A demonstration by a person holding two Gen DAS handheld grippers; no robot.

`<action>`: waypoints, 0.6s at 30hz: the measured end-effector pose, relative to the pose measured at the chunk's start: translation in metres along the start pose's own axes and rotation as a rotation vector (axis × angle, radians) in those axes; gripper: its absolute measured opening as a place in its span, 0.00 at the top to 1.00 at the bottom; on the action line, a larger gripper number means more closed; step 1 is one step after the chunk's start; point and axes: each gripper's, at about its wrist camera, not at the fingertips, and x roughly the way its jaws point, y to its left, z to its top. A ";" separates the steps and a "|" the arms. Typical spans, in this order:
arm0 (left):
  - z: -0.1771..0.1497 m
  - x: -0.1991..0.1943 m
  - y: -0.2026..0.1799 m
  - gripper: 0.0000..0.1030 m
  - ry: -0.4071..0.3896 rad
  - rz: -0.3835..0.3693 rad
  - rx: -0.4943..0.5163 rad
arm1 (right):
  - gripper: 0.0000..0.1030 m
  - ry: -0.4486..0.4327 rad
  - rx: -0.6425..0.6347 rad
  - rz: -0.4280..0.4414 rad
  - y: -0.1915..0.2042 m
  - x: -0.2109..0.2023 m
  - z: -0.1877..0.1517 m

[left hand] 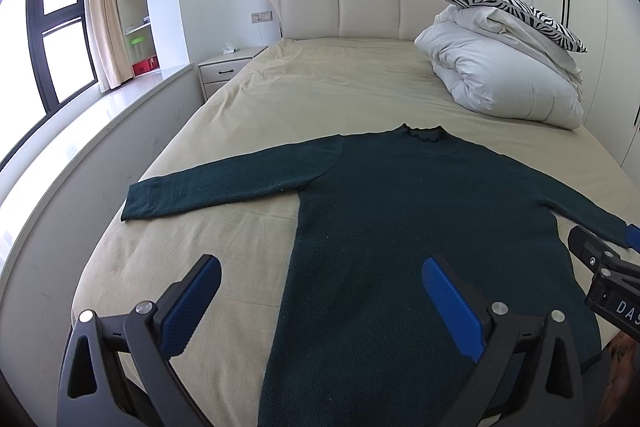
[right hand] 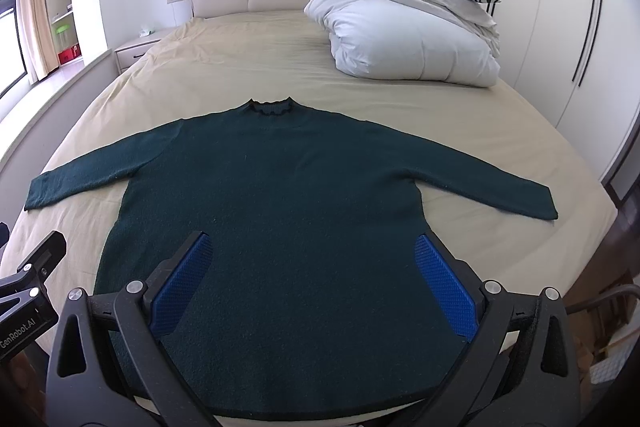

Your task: Fold small clothes

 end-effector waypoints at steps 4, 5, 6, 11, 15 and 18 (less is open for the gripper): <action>0.000 0.000 0.000 0.00 -0.002 0.001 0.001 | 0.00 0.001 -0.001 0.001 0.001 0.001 -0.001; 0.000 0.000 0.000 0.00 -0.001 0.002 0.001 | 0.00 0.002 0.000 0.001 0.001 0.001 -0.001; 0.000 0.000 0.000 0.00 -0.002 0.002 0.001 | 0.00 0.001 0.000 0.001 0.001 0.001 -0.001; -0.001 0.000 0.001 0.00 -0.001 0.000 0.000 | 0.00 0.003 -0.001 0.001 0.002 0.002 -0.001; -0.002 0.001 0.001 0.00 0.001 0.000 -0.001 | 0.00 0.003 -0.001 0.002 0.003 0.004 -0.002; -0.002 0.001 0.002 0.00 0.001 0.000 -0.001 | 0.00 0.005 -0.001 0.003 0.003 0.004 -0.002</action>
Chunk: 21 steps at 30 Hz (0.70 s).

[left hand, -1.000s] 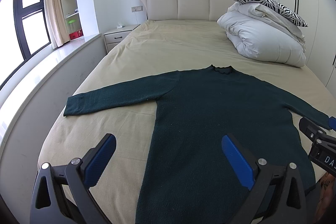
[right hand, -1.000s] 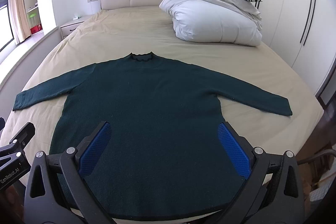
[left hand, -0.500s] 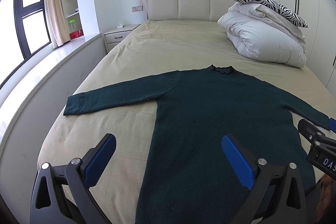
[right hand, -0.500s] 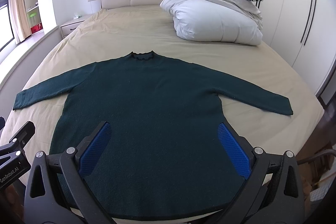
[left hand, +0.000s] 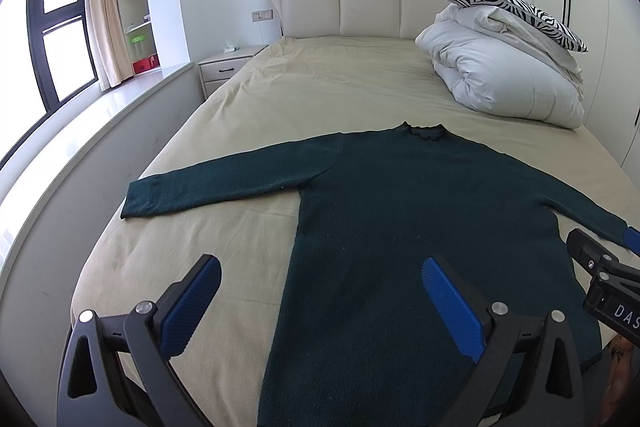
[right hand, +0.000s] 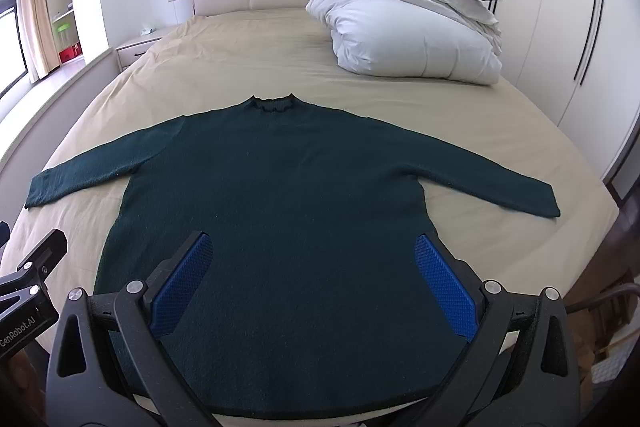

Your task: Fold small clothes

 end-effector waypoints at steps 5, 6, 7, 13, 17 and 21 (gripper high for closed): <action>-0.001 0.001 0.001 0.00 0.001 0.000 0.000 | 0.00 0.002 -0.001 0.002 0.001 0.001 -0.001; -0.001 0.001 0.001 0.00 0.001 0.000 0.000 | 0.00 0.002 -0.001 0.002 0.001 0.001 -0.002; -0.001 0.001 0.001 0.00 0.001 0.000 -0.001 | 0.00 0.002 -0.001 0.001 0.001 0.002 -0.002; -0.001 0.001 0.001 0.00 0.001 0.000 0.000 | 0.00 0.006 -0.003 0.003 0.002 0.003 -0.004; -0.001 0.001 0.001 0.00 0.001 0.000 0.000 | 0.00 0.006 -0.003 0.002 0.002 0.003 -0.004; -0.001 0.001 0.001 0.00 0.002 -0.001 -0.001 | 0.00 0.007 -0.003 0.002 0.002 0.003 -0.004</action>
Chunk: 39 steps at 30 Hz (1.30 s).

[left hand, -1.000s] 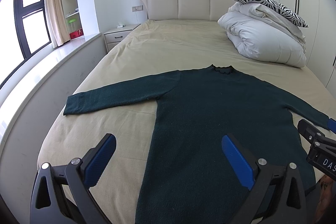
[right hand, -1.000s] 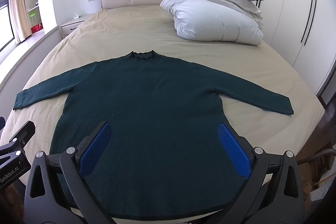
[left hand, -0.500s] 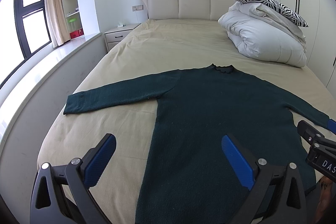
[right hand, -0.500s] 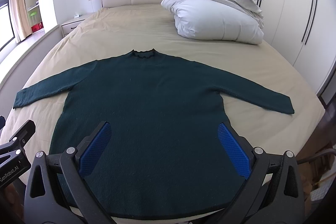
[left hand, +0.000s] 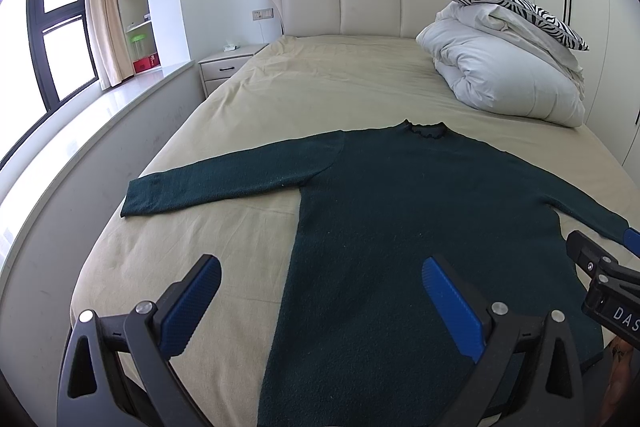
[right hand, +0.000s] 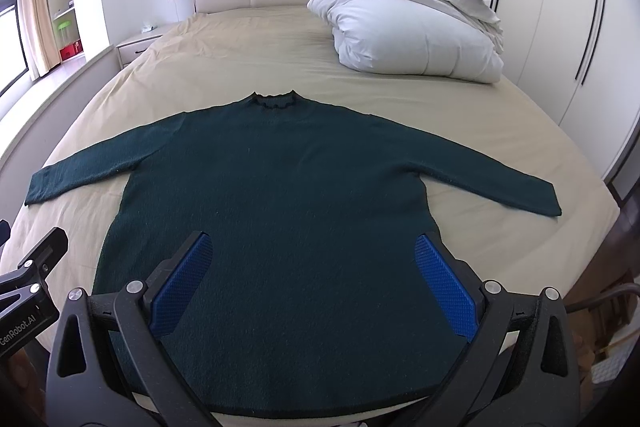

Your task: Fold small clothes

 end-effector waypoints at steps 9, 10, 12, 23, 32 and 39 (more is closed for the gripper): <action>-0.009 0.004 0.002 0.00 0.004 0.000 0.002 | 0.00 0.008 -0.001 0.000 0.003 0.004 -0.003; -0.010 0.006 0.003 0.00 0.005 0.001 0.002 | 0.00 0.009 -0.001 0.000 0.003 0.004 -0.003; -0.010 0.007 0.003 0.00 0.007 0.002 0.002 | 0.00 0.012 0.000 0.001 0.004 0.005 -0.004; -0.014 0.024 0.001 0.00 0.054 -0.071 -0.044 | 0.00 0.008 0.070 0.072 -0.019 0.012 0.000; -0.005 0.070 -0.036 0.00 0.101 -0.074 0.058 | 0.01 -0.066 0.434 0.028 -0.202 0.075 -0.006; 0.006 0.111 -0.076 0.00 0.123 -0.192 0.091 | 0.24 -0.030 1.046 0.098 -0.418 0.157 -0.058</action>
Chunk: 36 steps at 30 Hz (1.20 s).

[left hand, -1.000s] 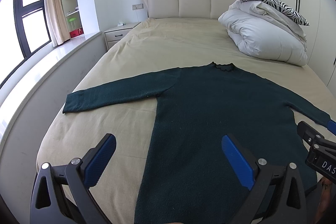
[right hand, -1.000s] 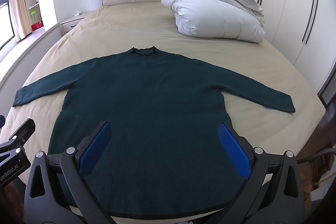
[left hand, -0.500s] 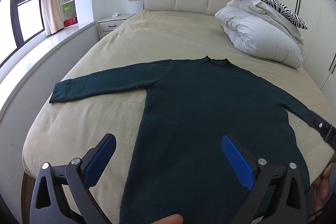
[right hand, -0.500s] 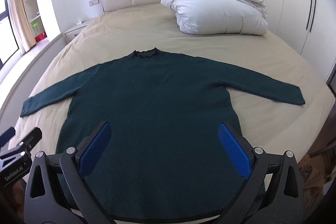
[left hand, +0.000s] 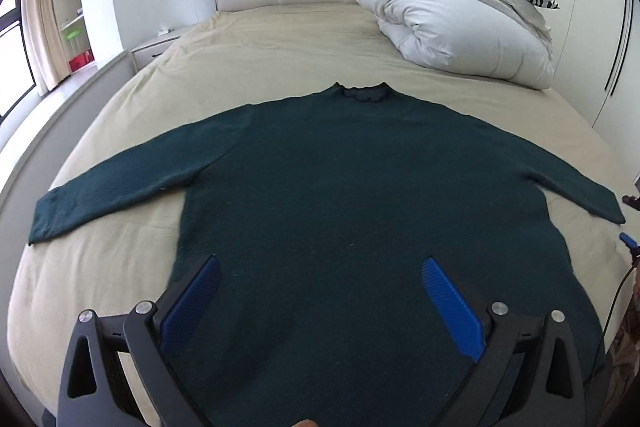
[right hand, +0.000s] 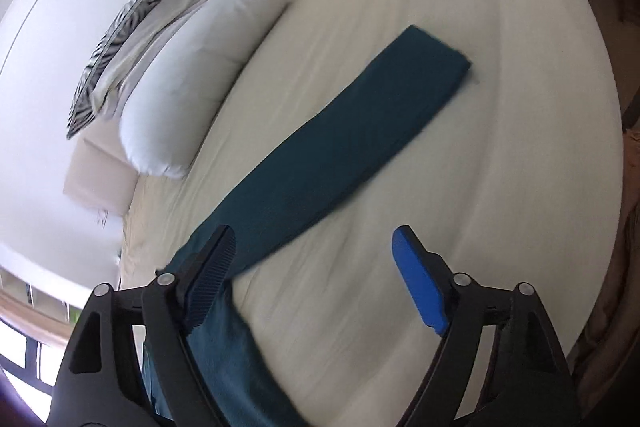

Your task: Fold small clothes

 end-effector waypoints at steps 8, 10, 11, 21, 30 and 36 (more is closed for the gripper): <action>0.023 0.051 -0.034 0.00 0.111 0.004 0.056 | 0.44 0.014 0.187 0.018 -0.083 0.062 0.085; 0.026 0.058 -0.036 0.00 0.116 -0.044 0.039 | 0.52 0.001 0.205 0.033 -0.088 0.075 0.100; 0.027 0.063 -0.034 0.00 0.126 -0.077 0.021 | 0.58 -0.006 0.210 0.036 -0.090 0.080 0.105; 0.034 0.104 -0.003 0.17 0.186 -0.281 -0.177 | 0.93 -0.030 0.037 -0.080 -0.018 0.116 0.133; 0.039 0.106 0.050 0.17 0.149 -0.348 -0.336 | 0.94 0.097 -0.532 0.092 0.244 0.166 0.046; 0.038 0.109 0.076 0.16 0.143 -0.385 -0.408 | 0.94 0.274 -0.770 0.178 0.346 0.224 -0.094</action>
